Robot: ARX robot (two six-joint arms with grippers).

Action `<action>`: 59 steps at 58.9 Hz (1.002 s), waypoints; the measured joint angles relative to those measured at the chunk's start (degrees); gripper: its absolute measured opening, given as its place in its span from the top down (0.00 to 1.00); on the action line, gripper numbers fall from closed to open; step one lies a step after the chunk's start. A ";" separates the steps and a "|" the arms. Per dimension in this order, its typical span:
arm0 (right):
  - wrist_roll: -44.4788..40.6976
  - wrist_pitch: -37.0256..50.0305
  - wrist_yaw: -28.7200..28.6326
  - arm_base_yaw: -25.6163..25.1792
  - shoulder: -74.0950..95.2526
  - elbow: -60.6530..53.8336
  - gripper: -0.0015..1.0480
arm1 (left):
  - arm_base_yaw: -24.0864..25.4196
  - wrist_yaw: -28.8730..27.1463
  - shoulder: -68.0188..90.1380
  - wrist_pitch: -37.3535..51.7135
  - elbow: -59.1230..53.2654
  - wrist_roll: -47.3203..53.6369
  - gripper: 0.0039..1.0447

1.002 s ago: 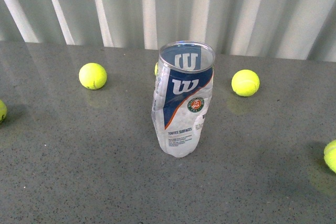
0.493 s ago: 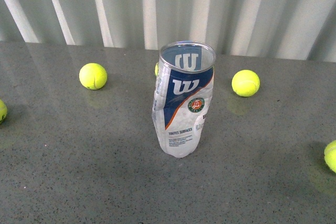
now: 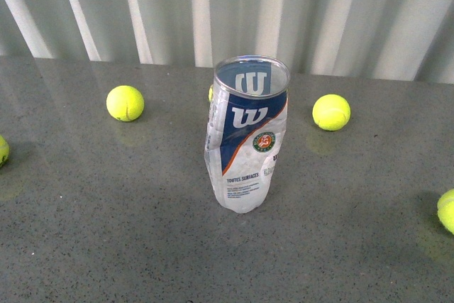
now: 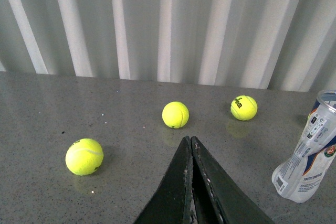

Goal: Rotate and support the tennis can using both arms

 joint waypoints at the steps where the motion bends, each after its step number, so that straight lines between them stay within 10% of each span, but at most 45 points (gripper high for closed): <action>1: 0.00 0.00 0.00 0.00 0.00 0.00 0.07 | 0.00 0.00 -0.26 -0.20 -0.09 -0.02 0.97; 44: 0.00 0.00 -0.04 0.00 0.00 0.00 0.07 | 0.00 -0.04 -13.42 -10.97 -1.18 0.13 0.97; 59: 0.00 0.00 -0.02 0.00 0.00 0.00 0.07 | 0.00 -0.04 -13.42 -10.97 -1.18 0.11 0.55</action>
